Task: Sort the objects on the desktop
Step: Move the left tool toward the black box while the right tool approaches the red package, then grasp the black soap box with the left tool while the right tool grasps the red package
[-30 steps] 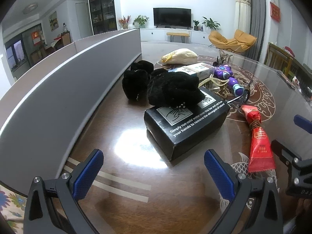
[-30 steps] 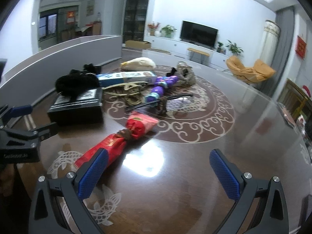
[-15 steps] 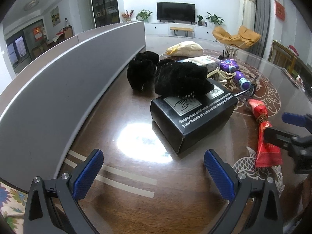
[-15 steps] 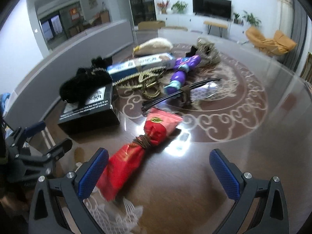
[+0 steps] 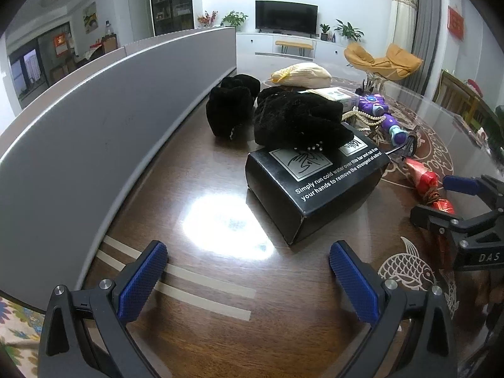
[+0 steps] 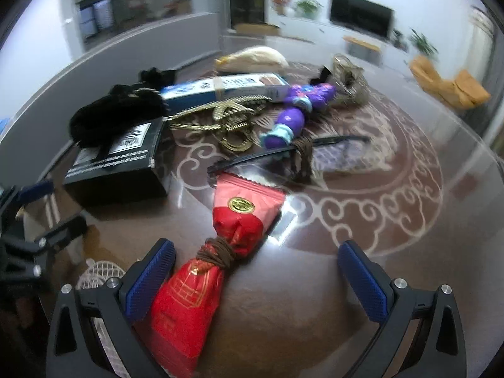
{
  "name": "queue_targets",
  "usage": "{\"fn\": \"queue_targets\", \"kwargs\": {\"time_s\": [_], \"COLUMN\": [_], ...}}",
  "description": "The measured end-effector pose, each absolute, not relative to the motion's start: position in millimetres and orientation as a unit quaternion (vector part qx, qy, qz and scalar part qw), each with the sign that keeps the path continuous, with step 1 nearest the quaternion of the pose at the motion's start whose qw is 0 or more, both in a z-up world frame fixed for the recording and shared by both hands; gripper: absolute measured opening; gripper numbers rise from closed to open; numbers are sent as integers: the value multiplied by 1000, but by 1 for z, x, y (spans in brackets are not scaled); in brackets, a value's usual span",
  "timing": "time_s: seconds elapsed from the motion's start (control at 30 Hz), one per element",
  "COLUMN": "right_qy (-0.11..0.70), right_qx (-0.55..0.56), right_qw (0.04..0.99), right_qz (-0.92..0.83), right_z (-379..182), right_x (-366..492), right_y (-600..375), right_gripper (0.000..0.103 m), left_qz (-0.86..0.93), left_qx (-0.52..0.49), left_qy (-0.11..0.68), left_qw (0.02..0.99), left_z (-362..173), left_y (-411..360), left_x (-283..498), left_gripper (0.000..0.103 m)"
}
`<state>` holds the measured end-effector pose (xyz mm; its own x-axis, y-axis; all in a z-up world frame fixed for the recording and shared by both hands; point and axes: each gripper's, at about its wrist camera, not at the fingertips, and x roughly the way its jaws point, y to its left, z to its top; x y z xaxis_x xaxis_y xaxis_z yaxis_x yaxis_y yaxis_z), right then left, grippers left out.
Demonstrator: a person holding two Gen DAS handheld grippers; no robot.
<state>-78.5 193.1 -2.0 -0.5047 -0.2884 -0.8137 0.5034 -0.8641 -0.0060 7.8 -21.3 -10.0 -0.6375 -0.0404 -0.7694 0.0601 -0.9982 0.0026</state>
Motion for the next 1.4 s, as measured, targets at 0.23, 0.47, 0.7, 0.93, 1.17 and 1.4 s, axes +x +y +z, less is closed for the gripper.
{"fn": "queue_targets", "kwargs": {"time_s": [0.23,0.47,0.7,0.93,1.17,1.4], "right_qy": [126,126,131,103,127,195], "right_qx": [440,441,438,447,448,446], "right_qw": [233,233,245,191,225,338], "right_qz": [-858,-858,-855,-868,-856,-805], "right_z": [-2,-2,-3,-2,-2,6], "right_x": [-78,-79,-79,-82,-72,-90], "right_y": [193,192,207,253,247,205], "right_gripper": [103,103,103,103,103,49], "left_qz": [-876,-852,-843,-849,-839,-846], "left_qx": [481,501,499,494,503,502], "left_qy": [-35,-106,-122,-83,-88,-70], "left_qw": [-29,-111,-157,-172,-188,-167], "left_z": [-4,-3,-8,5,5,2], "left_y": [-27,-8,42,45,49,55], "left_x": [-18,-74,-98,-89,-81,-86], "left_gripper": [103,103,103,59,65,59]}}
